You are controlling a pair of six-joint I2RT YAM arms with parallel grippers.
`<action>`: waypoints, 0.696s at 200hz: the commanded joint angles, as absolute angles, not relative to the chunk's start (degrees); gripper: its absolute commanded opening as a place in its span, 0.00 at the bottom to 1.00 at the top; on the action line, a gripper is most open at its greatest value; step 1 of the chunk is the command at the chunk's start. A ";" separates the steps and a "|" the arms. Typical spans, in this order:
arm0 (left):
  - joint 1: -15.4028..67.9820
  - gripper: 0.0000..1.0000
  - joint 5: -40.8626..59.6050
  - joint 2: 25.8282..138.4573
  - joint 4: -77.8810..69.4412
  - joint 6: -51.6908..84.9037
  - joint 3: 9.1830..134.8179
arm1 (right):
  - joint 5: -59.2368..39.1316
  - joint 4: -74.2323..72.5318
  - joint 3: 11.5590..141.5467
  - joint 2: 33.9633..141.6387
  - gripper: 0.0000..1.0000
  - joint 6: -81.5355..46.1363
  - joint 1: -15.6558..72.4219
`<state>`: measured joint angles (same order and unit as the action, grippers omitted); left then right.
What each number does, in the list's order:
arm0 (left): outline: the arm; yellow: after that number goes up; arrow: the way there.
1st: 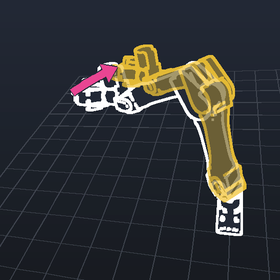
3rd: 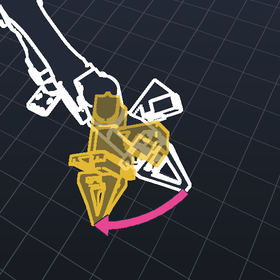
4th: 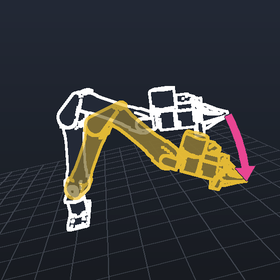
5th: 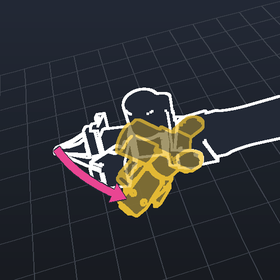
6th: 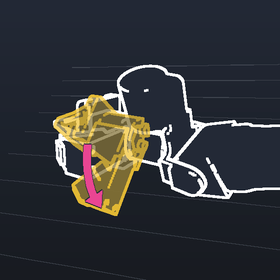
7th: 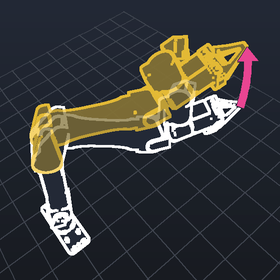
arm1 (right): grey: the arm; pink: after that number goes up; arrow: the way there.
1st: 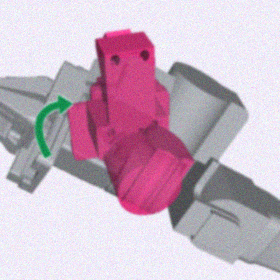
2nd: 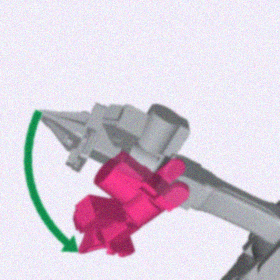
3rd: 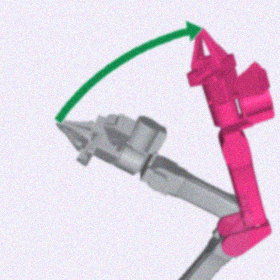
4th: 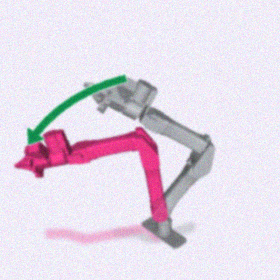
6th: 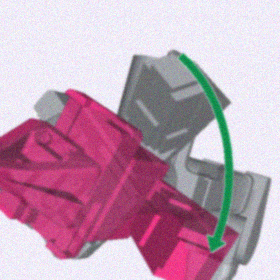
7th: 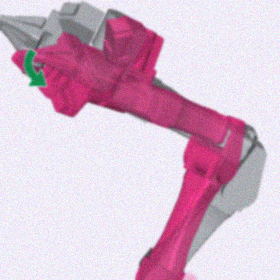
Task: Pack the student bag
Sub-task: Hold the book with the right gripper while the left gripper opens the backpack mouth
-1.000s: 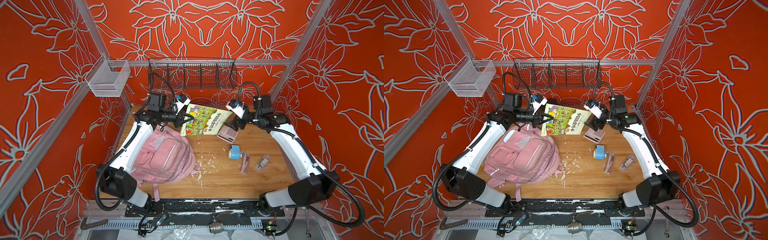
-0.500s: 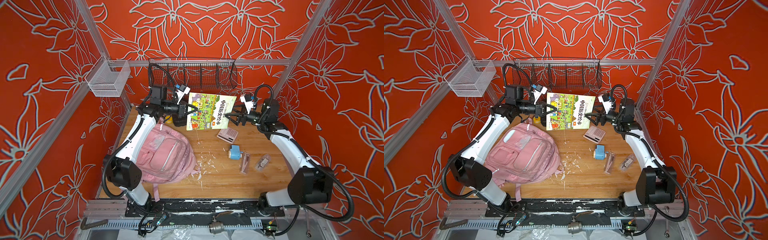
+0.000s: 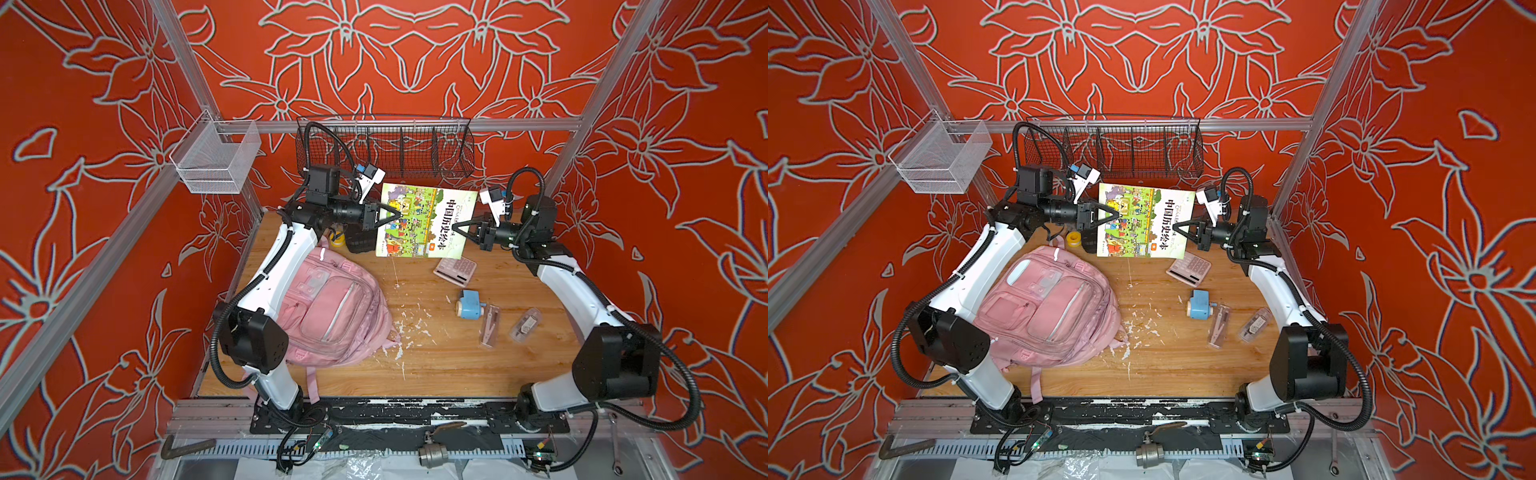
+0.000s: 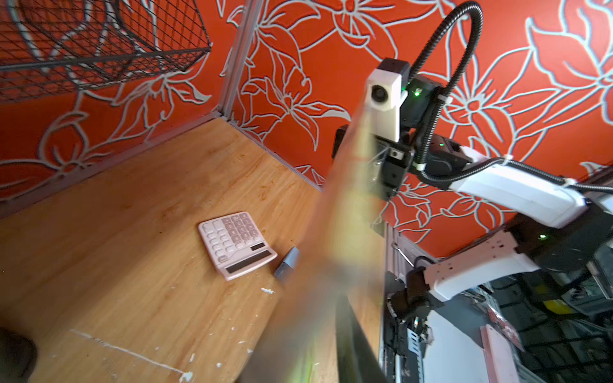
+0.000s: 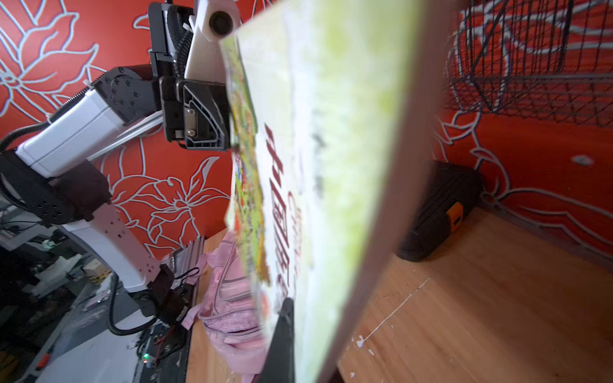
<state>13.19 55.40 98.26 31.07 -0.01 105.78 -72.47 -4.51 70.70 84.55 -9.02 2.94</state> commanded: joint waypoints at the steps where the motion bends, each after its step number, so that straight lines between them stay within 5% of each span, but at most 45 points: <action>1: 12.77 0.61 40.53 98.53 38.65 1.37 108.53 | -73.14 0.83 73.48 82.84 0.00 -7.91 2.50; 12: 12.32 0.75 34.37 98.23 42.48 1.32 109.00 | -72.08 1.14 72.94 82.20 0.00 -8.83 2.25; 48: 12.04 0.84 14.21 91.87 49.55 -1.16 100.79 | -64.34 7.78 69.58 78.15 0.00 -9.19 1.02; 89: 18.06 0.87 0.75 83.69 57.26 -0.48 84.95 | -52.66 21.13 69.20 74.53 0.00 -7.26 0.24; 139: 23.38 0.84 -4.85 83.59 61.02 12.22 73.44 | -51.43 23.05 67.99 72.04 0.00 -7.81 0.31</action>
